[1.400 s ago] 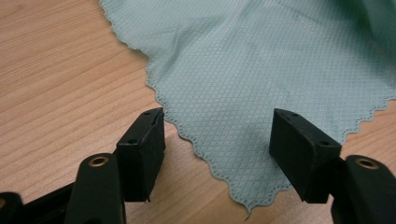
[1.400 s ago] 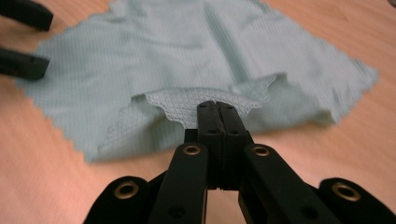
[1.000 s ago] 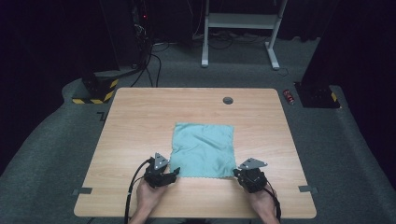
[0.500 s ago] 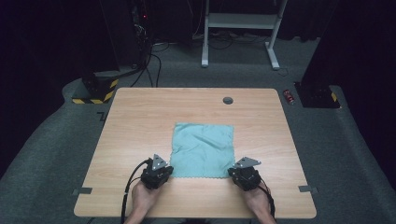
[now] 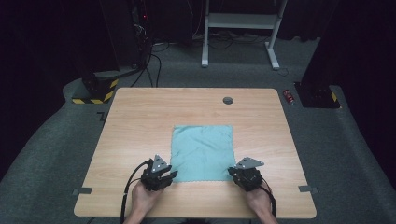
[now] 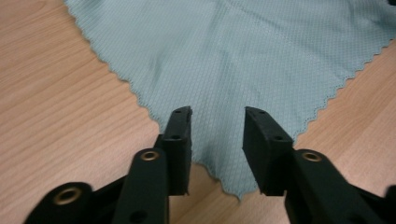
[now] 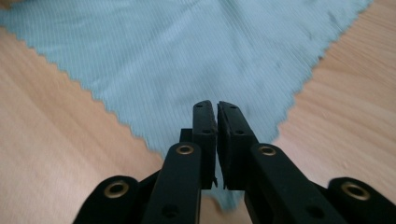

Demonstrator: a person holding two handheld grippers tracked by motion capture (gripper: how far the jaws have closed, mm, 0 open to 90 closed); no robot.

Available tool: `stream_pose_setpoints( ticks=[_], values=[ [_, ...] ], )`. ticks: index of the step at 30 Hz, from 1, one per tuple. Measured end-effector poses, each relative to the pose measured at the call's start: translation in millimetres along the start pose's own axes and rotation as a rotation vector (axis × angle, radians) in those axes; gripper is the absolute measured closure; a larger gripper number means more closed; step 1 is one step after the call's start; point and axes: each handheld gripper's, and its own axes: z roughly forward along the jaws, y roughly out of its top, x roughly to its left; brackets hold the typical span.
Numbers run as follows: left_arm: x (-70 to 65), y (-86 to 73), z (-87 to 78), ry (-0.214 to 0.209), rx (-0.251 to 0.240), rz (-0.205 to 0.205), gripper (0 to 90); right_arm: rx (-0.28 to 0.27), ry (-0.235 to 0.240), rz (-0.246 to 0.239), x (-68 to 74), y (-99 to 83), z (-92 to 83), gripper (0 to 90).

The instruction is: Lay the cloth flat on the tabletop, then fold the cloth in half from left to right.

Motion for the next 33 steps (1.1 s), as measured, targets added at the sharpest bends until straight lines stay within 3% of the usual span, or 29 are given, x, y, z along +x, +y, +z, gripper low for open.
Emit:
stream_pose_setpoints(
  ticks=[2, 4, 6, 14, 17, 19, 25, 31, 33],
  values=[
    [-0.6, 0.4, 7.3, 0.02, 0.026, 0.029, 57.3, 0.007, 0.002, -0.001, -0.2, 3.3, 9.7, 83.1],
    [1.6, -3.1, 13.4, 0.025, 0.055, 0.024, 54.4, 0.016, -0.002, 0.003, -0.8, 2.9, 15.9, 81.2],
    [7.2, -8.0, 11.9, 0.012, 0.033, -0.005, 52.4, 0.022, -0.001, 0.007, -1.7, -0.9, 16.9, 79.1],
    [19.1, -23.8, 3.2, 0.038, -0.017, -0.029, 44.3, 0.003, -0.014, 0.014, -3.1, -12.3, 10.1, 71.0],
    [19.0, -25.7, 4.2, 0.048, -0.037, -0.046, 42.4, 0.006, 0.007, 0.024, -4.9, -11.7, 10.2, 66.8],
    [19.3, -23.4, 4.6, 0.051, -0.023, -0.053, 42.4, 0.012, 0.003, 0.018, -3.7, -10.6, 10.5, 65.0],
    [29.1, -8.2, 10.4, 0.058, 0.0, -0.099, 43.8, -0.03, 0.014, 0.072, -3.9, -8.0, 11.6, 64.4],
    [41.9, 9.2, 21.9, 0.038, -0.007, -0.151, 43.3, -0.039, 0.032, 0.058, 1.0, -3.4, 15.6, 64.6],
    [45.7, 15.2, 26.8, 0.049, 0.0, -0.159, 42.8, -0.042, 0.044, 0.064, 2.0, -2.4, 17.0, 64.6]
  ],
)
